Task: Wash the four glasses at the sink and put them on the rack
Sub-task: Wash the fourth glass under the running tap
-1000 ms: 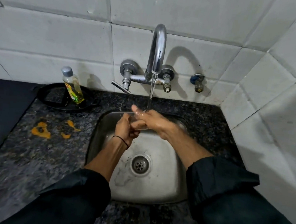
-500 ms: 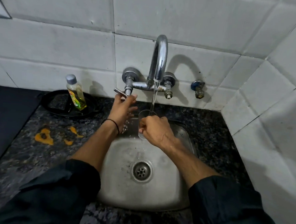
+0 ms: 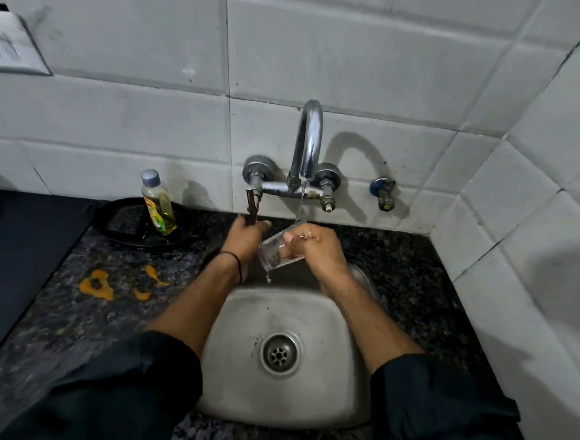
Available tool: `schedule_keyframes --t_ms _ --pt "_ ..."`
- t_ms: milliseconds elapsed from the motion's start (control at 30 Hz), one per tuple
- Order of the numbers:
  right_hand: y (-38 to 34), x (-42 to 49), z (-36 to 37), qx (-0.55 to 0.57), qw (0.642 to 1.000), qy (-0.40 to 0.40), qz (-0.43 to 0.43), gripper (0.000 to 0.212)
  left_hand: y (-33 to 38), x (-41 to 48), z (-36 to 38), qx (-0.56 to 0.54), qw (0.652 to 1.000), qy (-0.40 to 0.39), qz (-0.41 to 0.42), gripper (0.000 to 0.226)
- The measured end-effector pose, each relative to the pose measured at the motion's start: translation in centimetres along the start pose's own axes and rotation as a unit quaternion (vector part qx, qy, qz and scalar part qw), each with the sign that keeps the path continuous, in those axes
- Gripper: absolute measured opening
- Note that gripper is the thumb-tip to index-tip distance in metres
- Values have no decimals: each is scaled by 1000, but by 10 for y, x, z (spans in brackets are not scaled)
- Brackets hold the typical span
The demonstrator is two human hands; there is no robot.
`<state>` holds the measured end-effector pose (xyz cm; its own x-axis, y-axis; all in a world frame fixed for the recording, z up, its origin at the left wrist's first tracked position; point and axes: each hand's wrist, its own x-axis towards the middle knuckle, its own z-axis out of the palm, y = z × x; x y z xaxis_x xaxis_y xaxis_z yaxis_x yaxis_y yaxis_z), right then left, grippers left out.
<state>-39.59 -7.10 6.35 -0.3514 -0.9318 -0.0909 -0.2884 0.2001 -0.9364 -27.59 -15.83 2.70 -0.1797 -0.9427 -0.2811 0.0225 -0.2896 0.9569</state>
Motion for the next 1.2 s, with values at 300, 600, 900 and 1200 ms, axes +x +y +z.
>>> schedule_keyframes --t_ms 300,600,900,1200 --pt "24 -18 23 529 813 44 241 33 -19 -54 16 -77 982 -107 136 57" --pt "57 -47 16 -31 991 30 127 27 -26 -68 3 167 953 -93 233 59" --pt "52 -66 14 -130 991 12 -26 61 -28 -106 -2 105 962 -70 241 61" --pt "32 -83 31 -56 994 19 -90 45 -9 -119 -41 154 947 -108 261 58"
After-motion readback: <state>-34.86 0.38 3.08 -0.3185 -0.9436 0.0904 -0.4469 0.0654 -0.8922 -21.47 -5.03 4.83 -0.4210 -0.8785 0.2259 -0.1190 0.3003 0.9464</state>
